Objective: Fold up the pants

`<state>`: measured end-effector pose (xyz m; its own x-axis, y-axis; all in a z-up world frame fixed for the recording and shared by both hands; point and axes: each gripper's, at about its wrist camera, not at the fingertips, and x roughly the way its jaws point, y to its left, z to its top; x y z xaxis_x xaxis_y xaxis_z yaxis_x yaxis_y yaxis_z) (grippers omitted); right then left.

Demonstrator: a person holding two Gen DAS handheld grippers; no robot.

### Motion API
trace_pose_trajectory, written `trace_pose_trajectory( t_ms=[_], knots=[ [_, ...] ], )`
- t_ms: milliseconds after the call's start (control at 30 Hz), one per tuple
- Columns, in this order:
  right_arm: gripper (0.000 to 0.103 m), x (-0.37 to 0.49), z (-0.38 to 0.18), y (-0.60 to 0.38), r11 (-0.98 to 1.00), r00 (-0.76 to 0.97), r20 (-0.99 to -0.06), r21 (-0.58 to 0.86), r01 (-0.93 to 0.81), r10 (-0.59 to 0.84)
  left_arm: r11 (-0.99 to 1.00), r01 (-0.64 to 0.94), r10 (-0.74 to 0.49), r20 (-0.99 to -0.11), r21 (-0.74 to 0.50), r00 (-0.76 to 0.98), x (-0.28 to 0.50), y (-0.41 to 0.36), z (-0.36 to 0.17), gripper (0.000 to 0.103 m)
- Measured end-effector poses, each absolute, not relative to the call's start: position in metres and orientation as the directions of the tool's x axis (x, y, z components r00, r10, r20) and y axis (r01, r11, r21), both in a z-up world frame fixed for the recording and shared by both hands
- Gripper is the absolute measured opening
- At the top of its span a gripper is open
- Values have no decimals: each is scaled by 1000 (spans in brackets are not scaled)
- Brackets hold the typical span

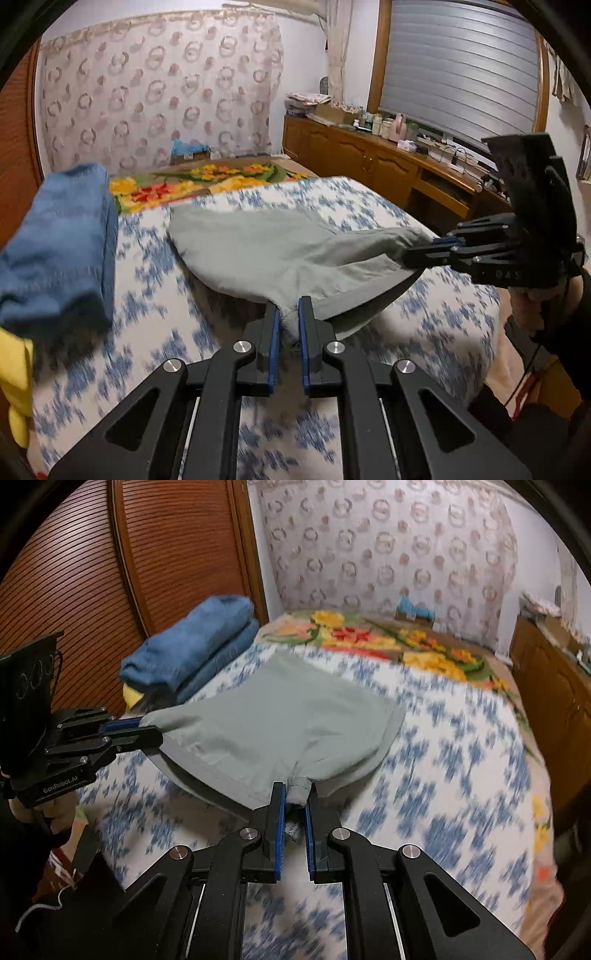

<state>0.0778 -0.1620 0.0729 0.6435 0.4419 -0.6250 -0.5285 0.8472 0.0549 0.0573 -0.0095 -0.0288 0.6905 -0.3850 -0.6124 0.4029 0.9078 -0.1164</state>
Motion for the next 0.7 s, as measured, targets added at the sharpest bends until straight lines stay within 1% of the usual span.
trace_pose_trajectory(
  t_ms=[200, 367, 567, 700],
  knots=[
    [9, 68, 46, -161, 848, 617, -639, 110, -519, 460, 913, 385, -378, -641, -138, 668, 41, -7, -50, 10],
    [9, 67, 35, -157, 848, 616, -642, 104, -520, 457, 915, 375, -374, -655, -147, 656, 28, -5, -60, 10],
    [9, 64, 23, -159, 849, 601, -654, 124, -513, 459, 916, 369, -373, -677, -159, 635, 19, -6, -71, 11],
    [9, 57, 20, -164, 848, 595, -653, 144, -510, 469, 912, 373, -383, -676, -169, 630, 12, -6, -72, 11]
  ],
)
